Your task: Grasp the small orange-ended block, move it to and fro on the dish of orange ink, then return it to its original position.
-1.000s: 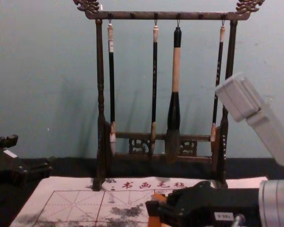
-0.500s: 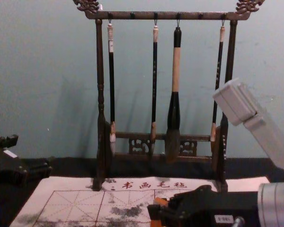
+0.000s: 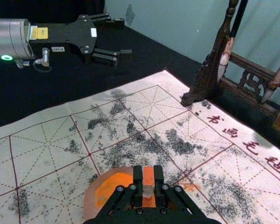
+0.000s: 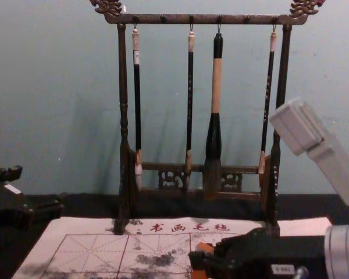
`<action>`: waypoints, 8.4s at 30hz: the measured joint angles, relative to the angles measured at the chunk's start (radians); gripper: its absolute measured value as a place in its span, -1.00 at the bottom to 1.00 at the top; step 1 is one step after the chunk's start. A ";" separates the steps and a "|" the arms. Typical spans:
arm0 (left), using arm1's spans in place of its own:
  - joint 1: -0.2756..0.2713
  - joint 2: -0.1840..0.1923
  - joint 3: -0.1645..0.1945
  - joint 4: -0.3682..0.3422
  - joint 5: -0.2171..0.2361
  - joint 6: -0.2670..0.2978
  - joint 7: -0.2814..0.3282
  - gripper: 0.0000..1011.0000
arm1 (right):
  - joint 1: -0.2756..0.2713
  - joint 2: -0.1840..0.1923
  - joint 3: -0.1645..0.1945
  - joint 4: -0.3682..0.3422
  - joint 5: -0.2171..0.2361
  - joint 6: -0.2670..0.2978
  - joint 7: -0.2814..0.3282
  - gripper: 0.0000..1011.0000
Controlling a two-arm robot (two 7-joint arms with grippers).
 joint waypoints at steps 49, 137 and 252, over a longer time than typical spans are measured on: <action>0.000 0.000 0.000 0.000 0.000 0.000 0.000 0.98 | 0.005 -0.005 -0.053 -0.009 0.010 -0.011 0.035 -0.74; 0.000 0.000 0.000 0.000 0.000 0.000 0.000 0.98 | -0.035 0.022 -0.033 -0.064 0.012 -0.018 0.030 -0.74; 0.000 0.000 0.000 0.000 0.000 0.000 0.000 0.98 | 0.011 -0.020 -0.032 0.010 -0.013 -0.028 0.013 -0.74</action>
